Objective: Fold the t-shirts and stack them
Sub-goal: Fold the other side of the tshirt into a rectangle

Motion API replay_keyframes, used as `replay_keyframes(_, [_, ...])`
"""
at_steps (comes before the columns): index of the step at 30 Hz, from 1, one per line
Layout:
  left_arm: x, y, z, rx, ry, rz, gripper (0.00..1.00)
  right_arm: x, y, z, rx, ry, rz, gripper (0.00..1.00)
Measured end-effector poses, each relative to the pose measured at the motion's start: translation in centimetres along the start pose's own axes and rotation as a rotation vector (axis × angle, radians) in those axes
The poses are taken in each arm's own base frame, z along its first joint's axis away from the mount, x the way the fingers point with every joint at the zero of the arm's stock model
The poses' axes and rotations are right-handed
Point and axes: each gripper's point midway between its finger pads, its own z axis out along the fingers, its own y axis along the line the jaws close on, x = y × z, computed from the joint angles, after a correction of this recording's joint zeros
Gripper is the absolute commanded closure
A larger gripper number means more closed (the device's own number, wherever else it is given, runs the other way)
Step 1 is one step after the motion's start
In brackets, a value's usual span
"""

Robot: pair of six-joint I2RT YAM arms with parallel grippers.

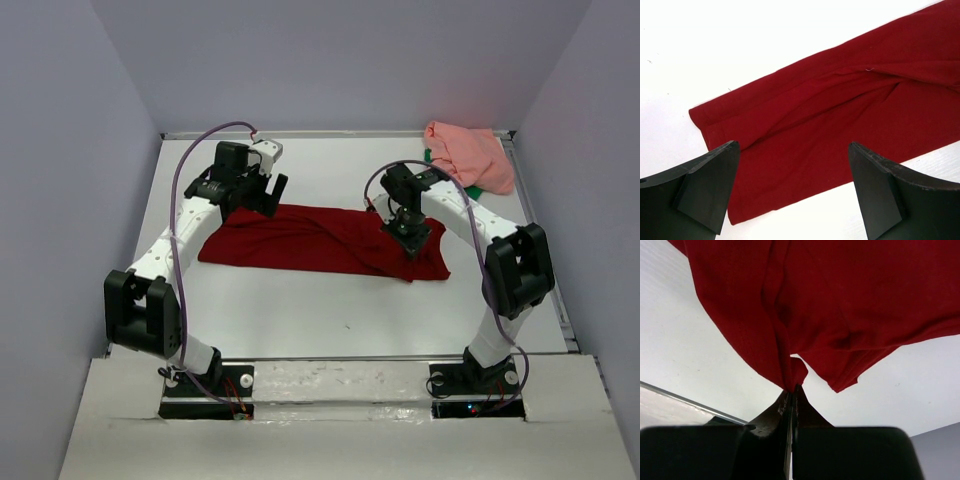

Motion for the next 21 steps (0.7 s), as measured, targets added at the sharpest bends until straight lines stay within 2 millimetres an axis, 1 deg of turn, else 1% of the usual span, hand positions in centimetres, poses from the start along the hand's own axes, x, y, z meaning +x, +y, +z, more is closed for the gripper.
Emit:
replay_keyframes(3, [0.0, 0.0, 0.0, 0.000, 0.000, 0.000, 0.01, -0.6, -0.9, -0.6, 0.043, -0.015, 0.001, 1.00])
replay_keyframes(6, [0.0, 0.0, 0.0, 0.000, 0.000, 0.000, 0.01, -0.8, -1.7, -0.7, 0.085, -0.008, 0.002, 1.00])
replay_keyframes(12, [0.1, -0.2, -0.1, 0.008, -0.001, -0.001, 0.01, -1.0, -2.4, 0.3, 0.107, 0.024, 0.003, 1.00])
replay_keyframes(13, [0.1, -0.3, -0.1, 0.015, -0.001, -0.001, 0.05, -1.0, -2.4, 0.6, 0.105, 0.033, 0.002, 1.00])
replay_keyframes(15, [0.3, -0.9, 0.0, 0.052, -0.002, -0.006, 0.11, -1.0, -2.4, 0.8, 0.103, 0.039, 0.002, 1.00])
replay_keyframes(16, [0.4, -1.2, 0.0, 0.068, -0.003, -0.007, 0.15, -1.0, -2.4, 0.9, 0.100, 0.040, 0.002, 1.00])
replay_keyframes(18, [0.5, -2.3, 0.1, 0.128, -0.007, -0.011, 0.18, -1.0, -2.4, 0.9, 0.099, 0.039, 0.002, 1.00])
replay_keyframes(21, [0.7, -3.8, 0.2, 0.209, -0.015, -0.023, 0.19, -1.0, -2.5, 0.9, 0.097, 0.038, 0.012, 1.00])
